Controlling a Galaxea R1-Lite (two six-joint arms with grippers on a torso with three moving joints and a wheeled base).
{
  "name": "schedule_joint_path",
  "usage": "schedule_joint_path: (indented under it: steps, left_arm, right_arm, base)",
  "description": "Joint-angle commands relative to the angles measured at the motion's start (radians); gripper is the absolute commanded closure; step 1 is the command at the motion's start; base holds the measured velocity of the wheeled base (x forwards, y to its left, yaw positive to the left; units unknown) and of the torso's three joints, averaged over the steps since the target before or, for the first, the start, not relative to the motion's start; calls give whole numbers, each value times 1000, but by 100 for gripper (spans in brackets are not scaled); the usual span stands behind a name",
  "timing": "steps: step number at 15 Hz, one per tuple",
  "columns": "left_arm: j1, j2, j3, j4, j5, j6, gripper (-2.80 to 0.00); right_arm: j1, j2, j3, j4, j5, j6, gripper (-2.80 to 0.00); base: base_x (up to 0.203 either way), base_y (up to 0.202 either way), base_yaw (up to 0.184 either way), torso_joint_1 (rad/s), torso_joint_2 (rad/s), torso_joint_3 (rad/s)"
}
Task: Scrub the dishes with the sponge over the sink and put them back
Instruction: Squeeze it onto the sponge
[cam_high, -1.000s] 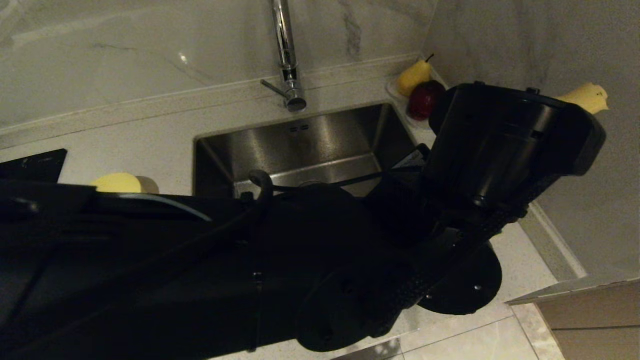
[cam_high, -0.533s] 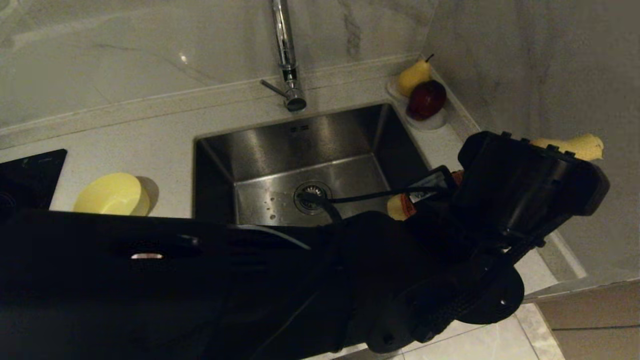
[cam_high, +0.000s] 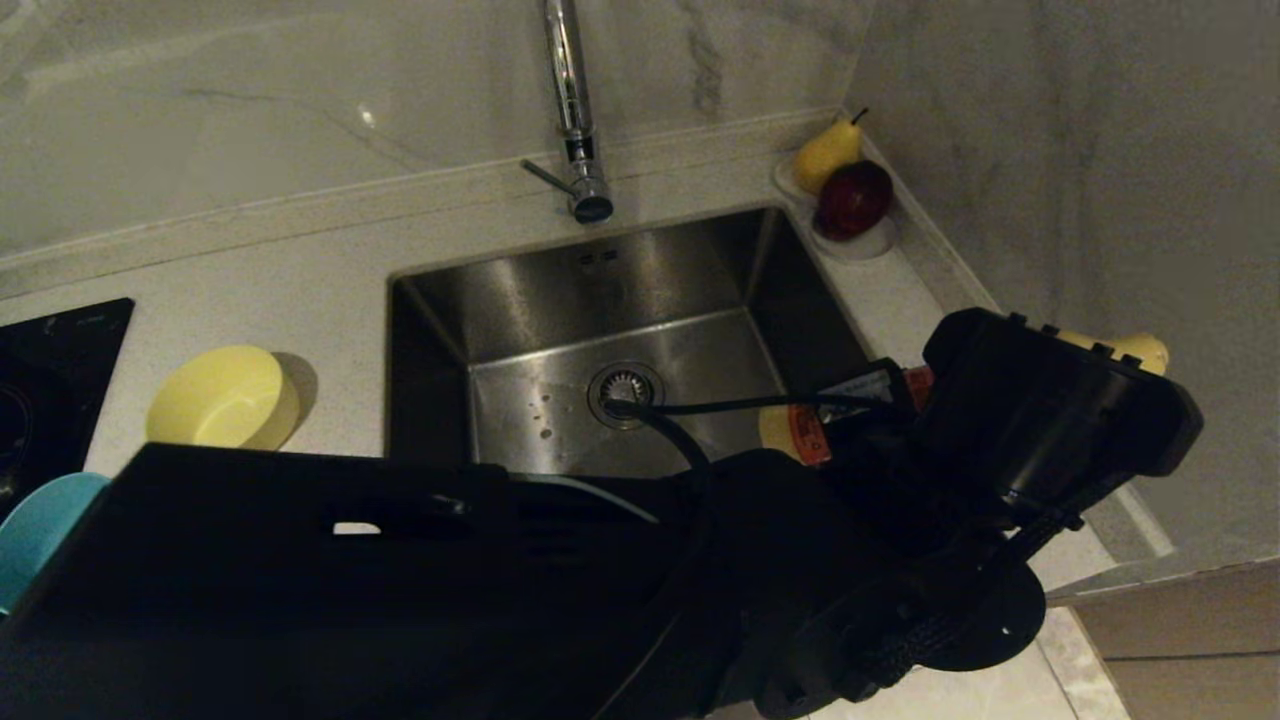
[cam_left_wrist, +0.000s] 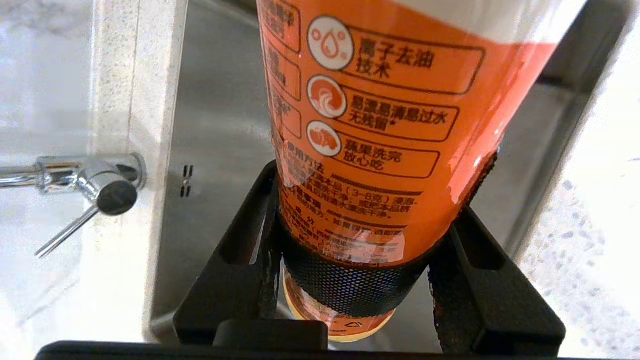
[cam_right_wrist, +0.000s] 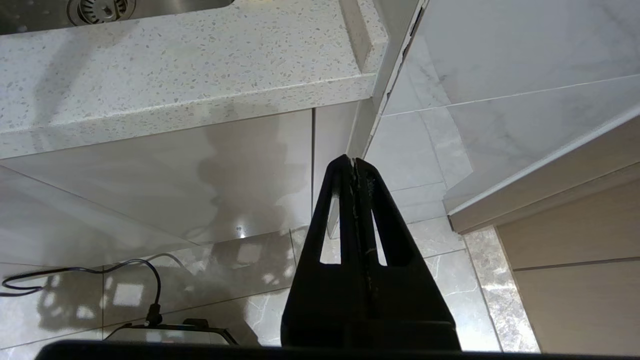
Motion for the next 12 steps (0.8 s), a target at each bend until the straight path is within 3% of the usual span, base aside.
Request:
schedule_joint_path:
  steps: [1, 4, 12]
  left_arm:
    - [0, -4, 24, 6, 37, 12, 0]
    - [0, -2, 33, 43, 107, 23, 0]
    - [1, 54, -7, 74, 187, 119, 0]
  right_arm:
    - [0, -2, 0, 0, 0, 0, 0]
    - [0, -2, 0, 0, 0, 0, 0]
    - [0, -2, 0, 0, 0, 0, 0]
  base:
    - [0, 0, 0, 0, 0, 0]
    - [0, 0, 0, 0, 0, 0]
    - [0, 0, 0, 0, 0, 0]
